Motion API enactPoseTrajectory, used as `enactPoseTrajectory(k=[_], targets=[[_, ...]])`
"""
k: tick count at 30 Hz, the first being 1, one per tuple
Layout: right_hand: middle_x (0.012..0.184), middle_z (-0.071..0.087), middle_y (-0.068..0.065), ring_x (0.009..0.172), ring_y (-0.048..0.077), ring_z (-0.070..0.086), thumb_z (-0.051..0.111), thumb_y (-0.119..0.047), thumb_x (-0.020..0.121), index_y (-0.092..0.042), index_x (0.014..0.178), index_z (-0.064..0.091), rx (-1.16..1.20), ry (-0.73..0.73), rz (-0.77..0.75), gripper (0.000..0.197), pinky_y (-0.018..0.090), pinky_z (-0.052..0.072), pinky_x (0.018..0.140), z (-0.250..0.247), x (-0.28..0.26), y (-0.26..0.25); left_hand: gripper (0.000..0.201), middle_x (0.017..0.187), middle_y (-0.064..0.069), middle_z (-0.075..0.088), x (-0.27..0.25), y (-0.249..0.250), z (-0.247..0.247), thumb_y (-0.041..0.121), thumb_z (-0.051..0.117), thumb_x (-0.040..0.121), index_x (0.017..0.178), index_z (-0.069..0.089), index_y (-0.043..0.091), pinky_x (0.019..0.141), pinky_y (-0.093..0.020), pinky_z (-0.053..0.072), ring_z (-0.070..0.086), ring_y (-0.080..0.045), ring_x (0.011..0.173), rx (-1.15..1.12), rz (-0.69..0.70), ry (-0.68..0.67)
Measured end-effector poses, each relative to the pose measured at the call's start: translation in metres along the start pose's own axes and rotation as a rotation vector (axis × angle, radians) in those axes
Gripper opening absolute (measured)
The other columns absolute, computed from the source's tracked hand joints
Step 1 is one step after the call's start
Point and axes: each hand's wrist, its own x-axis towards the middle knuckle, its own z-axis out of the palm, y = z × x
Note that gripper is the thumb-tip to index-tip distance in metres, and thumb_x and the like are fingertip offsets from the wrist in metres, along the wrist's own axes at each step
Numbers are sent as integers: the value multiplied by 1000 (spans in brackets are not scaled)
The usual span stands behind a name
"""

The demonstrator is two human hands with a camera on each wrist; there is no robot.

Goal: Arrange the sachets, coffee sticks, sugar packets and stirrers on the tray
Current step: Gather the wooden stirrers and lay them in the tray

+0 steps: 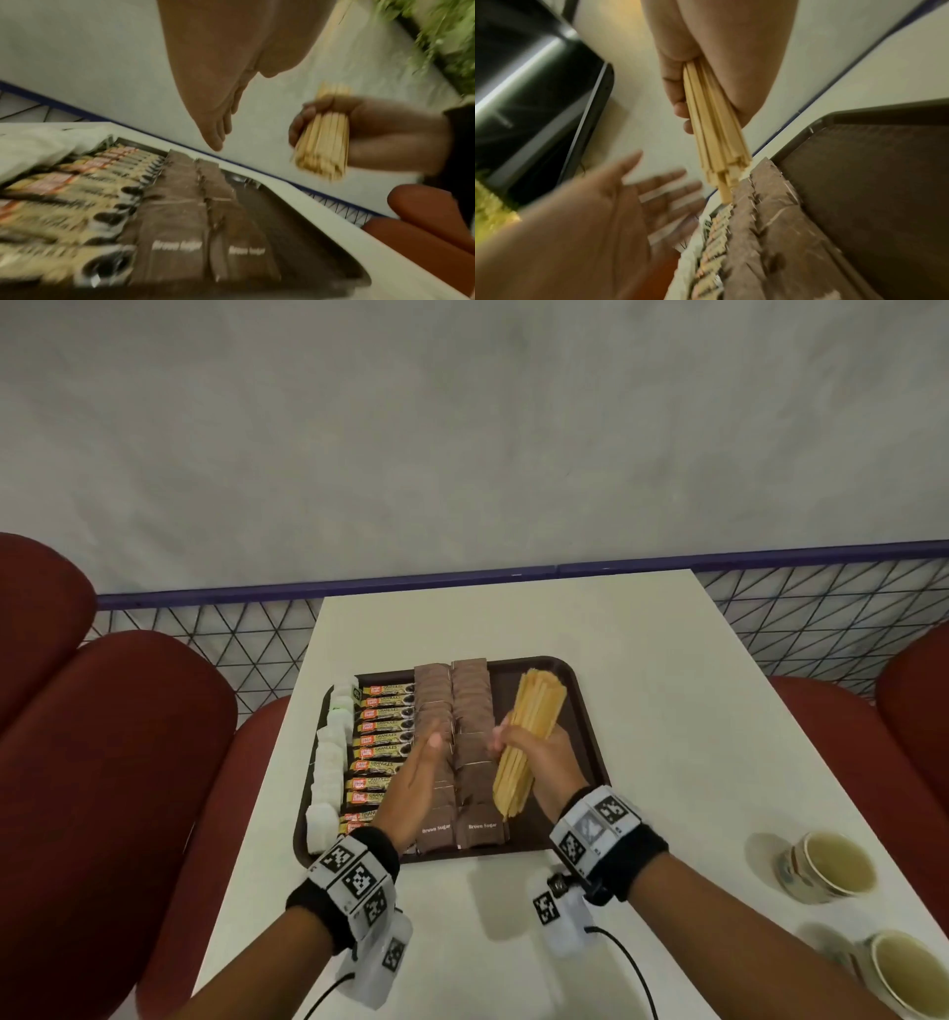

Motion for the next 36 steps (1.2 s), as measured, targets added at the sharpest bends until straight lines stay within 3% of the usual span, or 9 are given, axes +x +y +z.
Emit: enactPoseTrajectory(k=[3, 6, 10, 13, 16, 23, 28, 31, 36], targets=[[69, 61, 4, 78, 21, 62, 62, -2, 83, -15, 80, 59, 142, -23, -34, 13, 39, 48, 81, 5, 2, -11, 53, 139, 2, 47, 2, -25, 2, 55, 34, 94, 139, 37, 28, 112, -38, 31, 47, -12, 126, -65, -138, -135], [67, 61, 3, 74, 18, 63, 61, -1, 83, -14, 81, 59, 167, -54, -103, 14, 36, 49, 82, 13, 0, -21, 36, 120, -1, 60, 0, -38, 8, 23, 50, 91, 127, 49, 22, 105, -41, 42, 56, -17, 113, 159, -109, -295], [69, 60, 6, 73, 20, 63, 61, 3, 82, -11, 81, 59, 177, -57, -137, 14, 34, 51, 82, 22, -3, -20, 27, 97, -4, 63, 0, -32, 16, -8, 42, 92, 98, 59, 12, 75, -18, 51, 61, -5, 83, 252, -67, -356], [71, 60, 8, 68, 16, 63, 61, 4, 82, -10, 83, 59, 185, -78, -139, 14, 29, 54, 75, 27, -6, -14, 33, 79, 12, 62, 1, -14, 22, -6, 38, 92, 81, 59, 17, 66, -7, 42, 58, 12, 67, 279, -6, -336], [66, 60, 6, 66, 17, 62, 62, 3, 81, -11, 82, 60, 187, -72, -136, 14, 39, 53, 81, 28, -8, -12, 39, 71, 15, 58, 2, -10, 26, -7, 38, 91, 72, 55, 22, 59, -2, 38, 55, 16, 58, 268, 32, -315], [62, 55, 0, 54, 8, 56, 60, 3, 84, -13, 80, 58, 141, -73, -231, 16, 22, 52, 62, 26, -7, -18, 29, 90, -2, 66, 7, -18, 27, -7, 36, 92, 96, 63, 3, 75, -12, 47, 61, 4, 75, 120, -77, -211], [61, 54, 2, 54, 10, 55, 57, 3, 85, -11, 82, 57, 224, -42, -204, 15, 23, 52, 59, 26, -5, -21, 27, 108, -18, 64, 14, -6, 25, 17, 33, 101, 108, 58, 9, 74, -30, 58, 65, -24, 88, -447, -221, -84], [64, 59, 3, 62, 12, 61, 63, -5, 84, -12, 86, 59, 165, -44, -200, 9, 24, 54, 66, 30, -5, -17, 44, 123, -17, 61, 14, 5, 27, 42, 23, 101, 119, 54, 17, 99, -47, 46, 59, -29, 113, -702, -224, -135], [69, 62, 3, 64, 6, 64, 64, -4, 83, -5, 90, 60, 162, -24, -197, 9, 19, 54, 66, 34, -6, -13, 53, 128, -12, 60, 16, 11, 29, 49, 15, 99, 131, 48, 23, 105, -48, 35, 53, -27, 122, -851, -205, -196]])
